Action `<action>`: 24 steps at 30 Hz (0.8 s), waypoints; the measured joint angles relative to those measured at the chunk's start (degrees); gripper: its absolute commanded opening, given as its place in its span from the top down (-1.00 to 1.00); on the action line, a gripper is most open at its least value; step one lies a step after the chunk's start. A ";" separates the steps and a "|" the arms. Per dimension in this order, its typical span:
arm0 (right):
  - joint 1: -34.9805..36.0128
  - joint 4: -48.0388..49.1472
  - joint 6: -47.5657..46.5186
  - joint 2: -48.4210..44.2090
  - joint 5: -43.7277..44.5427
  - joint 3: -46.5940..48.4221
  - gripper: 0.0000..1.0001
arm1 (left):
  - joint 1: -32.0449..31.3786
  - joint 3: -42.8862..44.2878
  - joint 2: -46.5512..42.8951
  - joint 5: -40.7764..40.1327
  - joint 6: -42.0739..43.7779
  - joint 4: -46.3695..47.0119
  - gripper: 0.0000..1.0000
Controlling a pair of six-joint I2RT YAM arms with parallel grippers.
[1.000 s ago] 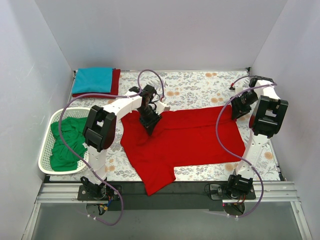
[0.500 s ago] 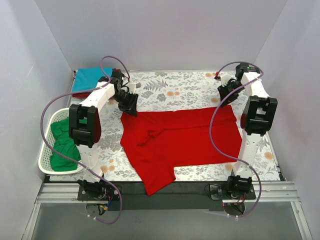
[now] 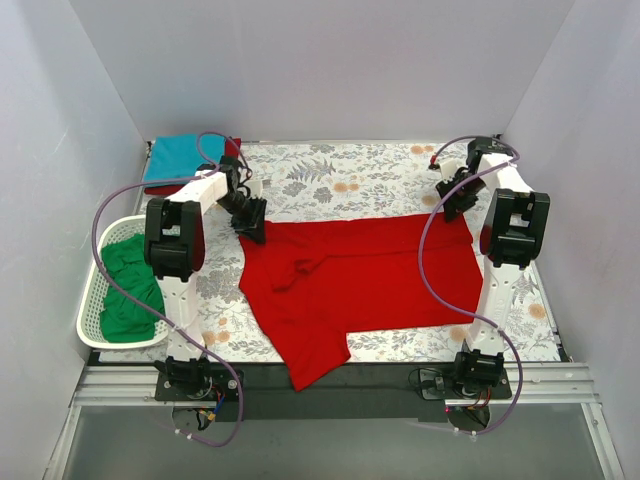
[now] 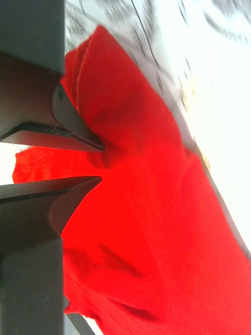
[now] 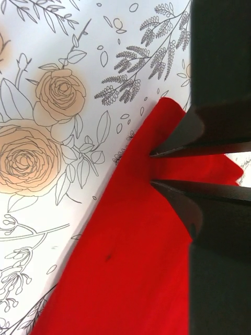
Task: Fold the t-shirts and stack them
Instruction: Fold the tshirt
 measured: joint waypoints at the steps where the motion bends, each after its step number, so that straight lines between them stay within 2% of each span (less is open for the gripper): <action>1: 0.00 0.52 0.15 -0.11 0.50 -0.39 0.42 | 0.66 -0.17 -0.02 0.04 -0.07 0.00 0.49; 8: 0.07 1.84 0.37 -1.20 0.70 -1.88 0.41 | 4.26 -0.61 -1.03 4.46 0.13 -0.94 0.25; 13: 0.04 1.84 0.22 -2.01 -0.37 -2.49 0.40 | 5.49 0.24 -2.82 7.85 -1.86 -0.72 0.16; 24: 0.50 1.97 0.15 -4.24 -4.00 -0.83 0.39 | 6.60 4.42 -2.23 4.66 -7.72 1.49 0.07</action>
